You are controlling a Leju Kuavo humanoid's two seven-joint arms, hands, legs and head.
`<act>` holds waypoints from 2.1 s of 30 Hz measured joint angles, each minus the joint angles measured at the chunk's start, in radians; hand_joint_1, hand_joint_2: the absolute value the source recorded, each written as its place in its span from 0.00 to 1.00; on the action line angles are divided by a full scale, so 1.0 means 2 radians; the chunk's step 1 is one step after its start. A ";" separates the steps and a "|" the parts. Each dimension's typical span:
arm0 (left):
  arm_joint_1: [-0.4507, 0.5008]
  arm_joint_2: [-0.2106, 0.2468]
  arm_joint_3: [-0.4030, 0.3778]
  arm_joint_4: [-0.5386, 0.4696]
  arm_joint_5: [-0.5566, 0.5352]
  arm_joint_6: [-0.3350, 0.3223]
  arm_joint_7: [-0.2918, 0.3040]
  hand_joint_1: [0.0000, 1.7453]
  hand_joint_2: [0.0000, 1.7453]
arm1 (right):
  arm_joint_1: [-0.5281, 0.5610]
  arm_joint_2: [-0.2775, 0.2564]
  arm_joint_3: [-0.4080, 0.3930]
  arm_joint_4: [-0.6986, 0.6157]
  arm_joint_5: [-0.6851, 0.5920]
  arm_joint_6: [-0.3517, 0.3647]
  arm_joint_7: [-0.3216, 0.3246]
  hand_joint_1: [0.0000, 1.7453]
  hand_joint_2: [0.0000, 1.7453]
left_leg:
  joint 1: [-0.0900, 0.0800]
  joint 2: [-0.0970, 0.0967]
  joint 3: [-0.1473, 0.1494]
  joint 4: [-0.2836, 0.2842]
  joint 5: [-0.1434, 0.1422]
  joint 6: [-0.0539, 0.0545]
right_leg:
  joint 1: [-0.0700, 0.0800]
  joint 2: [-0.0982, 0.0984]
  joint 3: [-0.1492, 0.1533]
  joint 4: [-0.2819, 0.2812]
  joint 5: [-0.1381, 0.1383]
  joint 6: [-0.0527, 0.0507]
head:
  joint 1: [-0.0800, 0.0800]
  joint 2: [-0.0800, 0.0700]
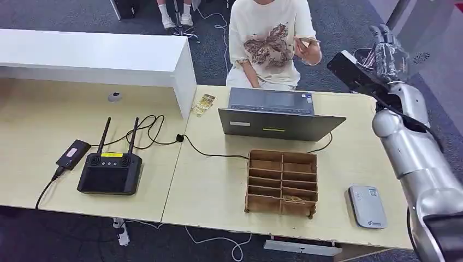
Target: Pass the card to the sensor for recognition and then transmit it.
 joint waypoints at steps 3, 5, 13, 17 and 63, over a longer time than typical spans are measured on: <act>0.000 0.000 0.000 0.000 0.000 0.000 0.000 0.00 0.00 | 0.000 0.000 0.000 0.000 0.000 0.000 0.000 0.00 1.00 | 0.000 0.000 0.000 0.000 0.000 0.000 | 0.000 0.000 0.000 0.000 0.000 0.000 | 0.000 0.000; 0.000 0.000 0.000 0.000 0.003 0.001 0.001 0.00 0.00 | 0.001 0.000 -0.001 0.000 -0.005 -0.002 0.000 0.00 1.00 | 0.000 0.000 0.000 0.000 0.000 0.000 | 0.000 0.000 0.000 0.000 0.000 0.000 | 0.000 0.000; 0.000 0.001 0.001 0.000 0.012 0.005 0.005 0.00 0.00 | 0.017 -0.003 -0.022 -0.013 -0.019 -0.003 -0.012 0.00 1.00 | 0.000 0.000 0.000 0.000 0.000 0.000 | 0.000 0.000 0.000 0.000 0.000 0.000 | 0.000 0.000; 0.000 0.002 0.002 0.000 0.022 0.008 0.001 0.00 0.00 | 0.031 0.000 -0.043 -0.031 -0.107 0.008 -0.055 0.00 1.00 | 0.000 -0.001 0.000 0.000 0.000 0.000 | 0.000 -0.001 0.000 0.000 0.000 0.000 | 0.000 0.000; 0.015 0.003 0.027 0.000 0.044 0.054 -0.005 0.00 0.00 | 0.716 0.129 -0.231 -0.594 -0.104 -0.169 -0.325 0.00 1.00 | 0.000 -0.001 0.000 -0.001 -0.003 0.000 | 0.000 -0.002 0.001 -0.001 -0.003 0.000 | 0.000 0.000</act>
